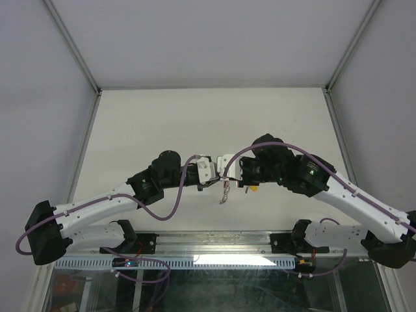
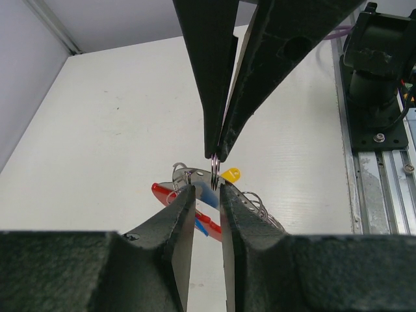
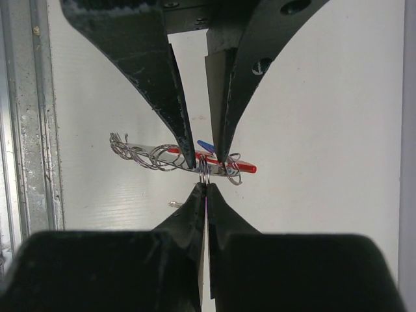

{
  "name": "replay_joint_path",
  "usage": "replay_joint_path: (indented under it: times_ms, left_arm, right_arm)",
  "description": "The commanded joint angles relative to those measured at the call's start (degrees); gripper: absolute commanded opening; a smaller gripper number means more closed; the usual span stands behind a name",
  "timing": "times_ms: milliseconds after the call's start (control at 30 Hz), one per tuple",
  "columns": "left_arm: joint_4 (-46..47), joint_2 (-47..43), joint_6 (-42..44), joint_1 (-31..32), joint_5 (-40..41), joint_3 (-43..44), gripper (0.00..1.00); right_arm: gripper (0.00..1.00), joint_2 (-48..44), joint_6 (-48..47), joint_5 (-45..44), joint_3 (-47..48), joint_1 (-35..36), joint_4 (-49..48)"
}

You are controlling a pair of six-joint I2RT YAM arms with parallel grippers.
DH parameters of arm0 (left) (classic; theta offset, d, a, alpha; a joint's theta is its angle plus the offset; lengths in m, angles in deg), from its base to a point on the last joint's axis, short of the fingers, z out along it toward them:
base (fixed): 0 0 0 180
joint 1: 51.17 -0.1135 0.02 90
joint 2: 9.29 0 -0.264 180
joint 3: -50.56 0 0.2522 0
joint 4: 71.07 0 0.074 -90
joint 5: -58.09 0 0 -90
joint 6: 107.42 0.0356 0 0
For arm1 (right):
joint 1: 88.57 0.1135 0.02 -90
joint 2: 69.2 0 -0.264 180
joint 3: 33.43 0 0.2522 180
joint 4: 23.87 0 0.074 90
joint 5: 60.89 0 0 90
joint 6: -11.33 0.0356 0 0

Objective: Put the keys on the keyring

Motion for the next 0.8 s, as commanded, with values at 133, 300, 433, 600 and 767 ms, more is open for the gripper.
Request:
replay_joint_path:
  times_ms: [133,300,433,600,767]
  left_arm:
    - [2.4,-0.9,-0.7,0.9,0.0,2.8,0.21]
    - [3.8,-1.2,-1.7,0.9,-0.5,2.2,0.19]
    - [4.8,-1.4,-2.3,0.9,-0.7,1.6,0.18]
    - [6.1,-2.5,-3.0,0.9,-0.6,0.7,0.19]
    - [8.2,-3.8,-4.0,1.0,-0.5,-0.3,0.15]
  right_arm:
    - [0.00,1.4,0.5,-0.9,1.3,1.2,-2.9]
    - [0.00,1.3,0.7,-0.7,0.8,1.3,-3.7]
    - [0.00,0.5,0.8,-0.6,0.1,1.3,-5.0]
    - [0.00,-0.9,1.0,-0.8,-1.1,1.4,-6.1]
    - [0.00,-1.6,1.3,-0.5,-1.9,1.4,-6.5]
